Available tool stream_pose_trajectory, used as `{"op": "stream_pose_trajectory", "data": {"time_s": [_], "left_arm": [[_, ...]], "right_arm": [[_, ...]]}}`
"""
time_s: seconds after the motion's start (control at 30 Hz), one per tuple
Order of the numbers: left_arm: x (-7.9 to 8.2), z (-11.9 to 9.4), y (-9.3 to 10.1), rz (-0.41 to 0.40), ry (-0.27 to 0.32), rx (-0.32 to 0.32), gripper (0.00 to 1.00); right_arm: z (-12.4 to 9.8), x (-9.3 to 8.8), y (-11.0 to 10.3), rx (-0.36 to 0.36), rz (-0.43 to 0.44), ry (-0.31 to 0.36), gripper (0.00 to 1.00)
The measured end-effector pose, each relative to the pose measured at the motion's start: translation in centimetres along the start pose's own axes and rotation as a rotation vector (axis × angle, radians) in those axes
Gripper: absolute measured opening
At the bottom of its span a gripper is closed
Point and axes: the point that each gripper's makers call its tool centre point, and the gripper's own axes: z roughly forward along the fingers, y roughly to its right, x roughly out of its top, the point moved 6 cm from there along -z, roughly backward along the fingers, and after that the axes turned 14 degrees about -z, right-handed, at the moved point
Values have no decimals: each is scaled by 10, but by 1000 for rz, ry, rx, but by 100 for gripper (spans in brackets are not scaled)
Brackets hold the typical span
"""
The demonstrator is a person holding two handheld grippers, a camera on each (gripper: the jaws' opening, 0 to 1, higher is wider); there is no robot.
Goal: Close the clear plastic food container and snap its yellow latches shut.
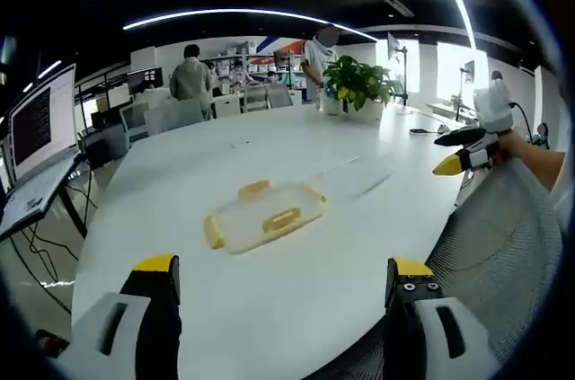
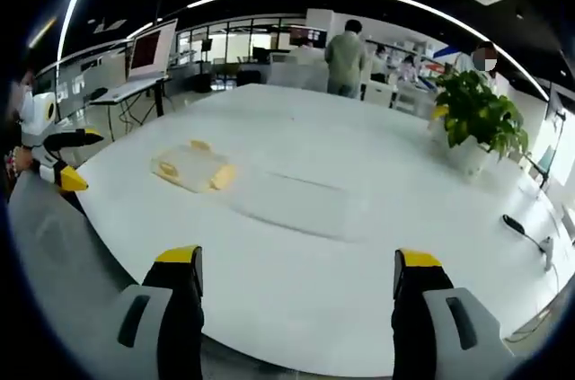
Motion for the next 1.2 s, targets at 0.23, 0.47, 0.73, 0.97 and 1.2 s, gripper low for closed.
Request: {"op": "stream_pose_trajectory", "data": {"time_s": [0.23,0.47,0.73,0.97,1.2], "left_arm": [[0,0,2,5,-6,-3,92],[-1,0,3,2,-14,-9,91],[-1,0,3,13,-19,1,89],[-3,1,3,20,-29,-3,89],[0,0,1,5,-7,2,89]], "right_arm": [[0,-1,0,3,0,-4,85],[0,-1,0,4,0,-7,83],[0,-2,0,5,-3,-10,81],[-1,-1,0,5,10,-2,81],[0,-3,-1,15,-4,-16,81]]}}
